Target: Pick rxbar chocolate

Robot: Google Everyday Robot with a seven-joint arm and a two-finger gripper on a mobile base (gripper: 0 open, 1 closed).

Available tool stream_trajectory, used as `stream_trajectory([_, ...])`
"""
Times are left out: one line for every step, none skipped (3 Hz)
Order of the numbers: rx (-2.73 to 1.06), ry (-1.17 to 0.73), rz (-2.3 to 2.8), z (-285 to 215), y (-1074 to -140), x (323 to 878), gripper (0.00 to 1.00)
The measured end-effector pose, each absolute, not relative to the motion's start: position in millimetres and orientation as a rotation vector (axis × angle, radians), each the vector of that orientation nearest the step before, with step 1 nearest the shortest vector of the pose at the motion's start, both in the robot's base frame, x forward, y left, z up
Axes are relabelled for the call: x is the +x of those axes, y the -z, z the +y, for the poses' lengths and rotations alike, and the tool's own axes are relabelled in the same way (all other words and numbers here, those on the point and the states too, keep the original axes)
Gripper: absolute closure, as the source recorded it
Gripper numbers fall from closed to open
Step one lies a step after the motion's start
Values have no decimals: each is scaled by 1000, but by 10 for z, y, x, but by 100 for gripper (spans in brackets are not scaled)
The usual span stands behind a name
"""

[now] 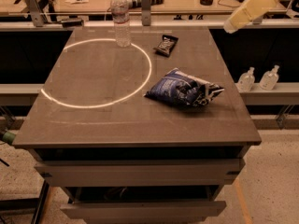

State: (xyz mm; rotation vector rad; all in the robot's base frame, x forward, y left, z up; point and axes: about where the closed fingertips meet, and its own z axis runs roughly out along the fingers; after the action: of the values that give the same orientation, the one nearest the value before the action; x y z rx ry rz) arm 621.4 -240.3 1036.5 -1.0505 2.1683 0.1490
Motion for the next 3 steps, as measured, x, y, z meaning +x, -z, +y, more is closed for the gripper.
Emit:
stream_trajectory([-1015, -307, 2225, -2176, -10100, 6535, 0])
stream_trajectory([-1065, -396, 2287, -1893, -9796, 6740, 0])
stream_trajectory([-1065, -396, 2287, -1892, -9795, 6742, 0])
